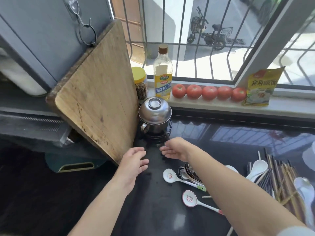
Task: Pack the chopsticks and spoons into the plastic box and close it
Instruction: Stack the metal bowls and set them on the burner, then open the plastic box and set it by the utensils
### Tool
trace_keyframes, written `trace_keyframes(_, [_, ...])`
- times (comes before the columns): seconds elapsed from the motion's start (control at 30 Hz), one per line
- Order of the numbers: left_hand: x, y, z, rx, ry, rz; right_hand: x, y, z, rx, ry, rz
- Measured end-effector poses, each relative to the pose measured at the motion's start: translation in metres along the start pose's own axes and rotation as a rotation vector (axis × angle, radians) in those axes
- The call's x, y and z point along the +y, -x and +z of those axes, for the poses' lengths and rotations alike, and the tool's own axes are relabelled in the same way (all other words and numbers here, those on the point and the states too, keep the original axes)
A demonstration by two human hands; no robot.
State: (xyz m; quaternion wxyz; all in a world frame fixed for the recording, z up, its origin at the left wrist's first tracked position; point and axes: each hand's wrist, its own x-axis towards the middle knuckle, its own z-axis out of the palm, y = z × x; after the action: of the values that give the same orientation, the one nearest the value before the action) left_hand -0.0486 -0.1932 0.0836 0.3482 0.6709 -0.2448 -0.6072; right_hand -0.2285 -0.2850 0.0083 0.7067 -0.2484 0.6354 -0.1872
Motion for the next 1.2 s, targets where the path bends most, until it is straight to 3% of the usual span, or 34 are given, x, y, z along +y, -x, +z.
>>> trace_keyframes(0.17, [-0.003, 0.007, 0.046, -0.135, -0.055, -0.021, 0.034, 0.072, -0.085, 0.176, -0.200, -0.138])
trace_keyframes(0.33, [-0.001, 0.039, 0.156, -0.371, -0.114, -0.058, 0.091, 0.165, -0.202, 0.485, -0.384, -0.179])
trace_keyframes(0.5, [-0.018, 0.080, 0.270, -0.525, -0.232, -0.072, 0.164, 0.238, -0.317, 0.650, -0.607, -0.180])
trace_keyframes(0.63, [-0.051, 0.099, 0.332, -0.552, -0.346, -0.094, 0.199, 0.236, -0.402, 0.766, -0.645, -0.084])
trace_keyframes(0.8, [-0.098, 0.125, 0.368, -0.421, -0.300, -0.161, 0.172, 0.201, -0.484, 0.795, -0.600, -0.064])
trace_keyframes(1.07, [-0.121, 0.170, 0.383, -0.288, -0.272, -0.139, 0.155, 0.198, -0.498, 0.837, -0.498, -0.247])
trace_keyframes(1.2, [-0.118, 0.184, 0.375, -0.197, -0.156, -0.037, 0.169, 0.230, -0.417, 0.565, -0.203, -0.303])
